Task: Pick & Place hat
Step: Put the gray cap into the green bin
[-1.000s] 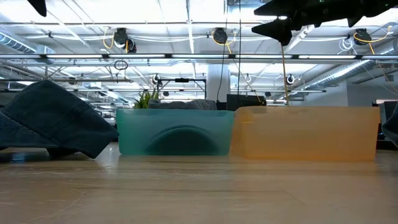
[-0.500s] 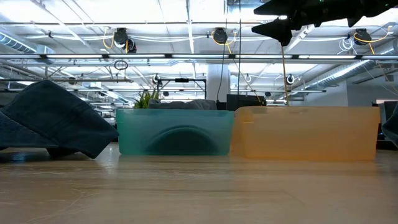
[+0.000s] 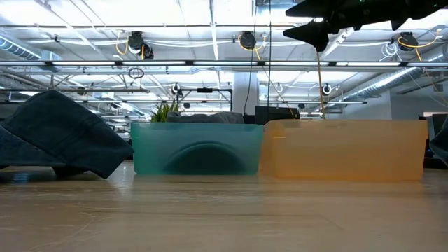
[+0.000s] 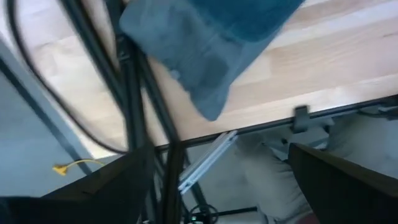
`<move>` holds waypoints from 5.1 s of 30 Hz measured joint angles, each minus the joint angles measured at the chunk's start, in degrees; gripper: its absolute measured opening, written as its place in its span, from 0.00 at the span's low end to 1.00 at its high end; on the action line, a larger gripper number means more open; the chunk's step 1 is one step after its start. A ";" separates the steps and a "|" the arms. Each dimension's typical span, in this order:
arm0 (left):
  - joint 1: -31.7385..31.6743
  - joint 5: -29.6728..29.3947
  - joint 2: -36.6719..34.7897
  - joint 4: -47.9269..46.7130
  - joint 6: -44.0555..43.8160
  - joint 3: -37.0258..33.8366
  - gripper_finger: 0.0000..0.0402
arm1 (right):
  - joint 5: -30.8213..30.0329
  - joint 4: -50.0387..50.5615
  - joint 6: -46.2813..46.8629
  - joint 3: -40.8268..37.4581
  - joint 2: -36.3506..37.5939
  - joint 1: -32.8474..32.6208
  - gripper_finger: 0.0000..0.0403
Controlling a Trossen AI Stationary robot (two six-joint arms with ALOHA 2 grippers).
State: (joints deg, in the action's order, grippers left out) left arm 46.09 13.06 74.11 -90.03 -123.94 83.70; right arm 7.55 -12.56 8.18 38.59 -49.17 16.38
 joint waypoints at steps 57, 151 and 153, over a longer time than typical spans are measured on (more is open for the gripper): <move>8.72 -8.31 10.29 15.43 1.53 -13.72 0.94 | 6.23 0.17 -1.78 0.02 -0.02 -0.02 0.69; 4.78 -9.31 10.27 38.11 11.30 -27.85 0.94 | 6.08 0.39 -1.81 0.00 -0.02 0.00 0.69; 4.78 -8.69 10.27 38.11 11.28 -27.85 0.94 | 6.08 0.39 -1.81 0.00 -0.02 0.00 0.69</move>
State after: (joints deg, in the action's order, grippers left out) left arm 50.87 4.37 84.38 -51.92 -112.66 55.86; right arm 13.63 -12.16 6.37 38.59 -49.19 16.38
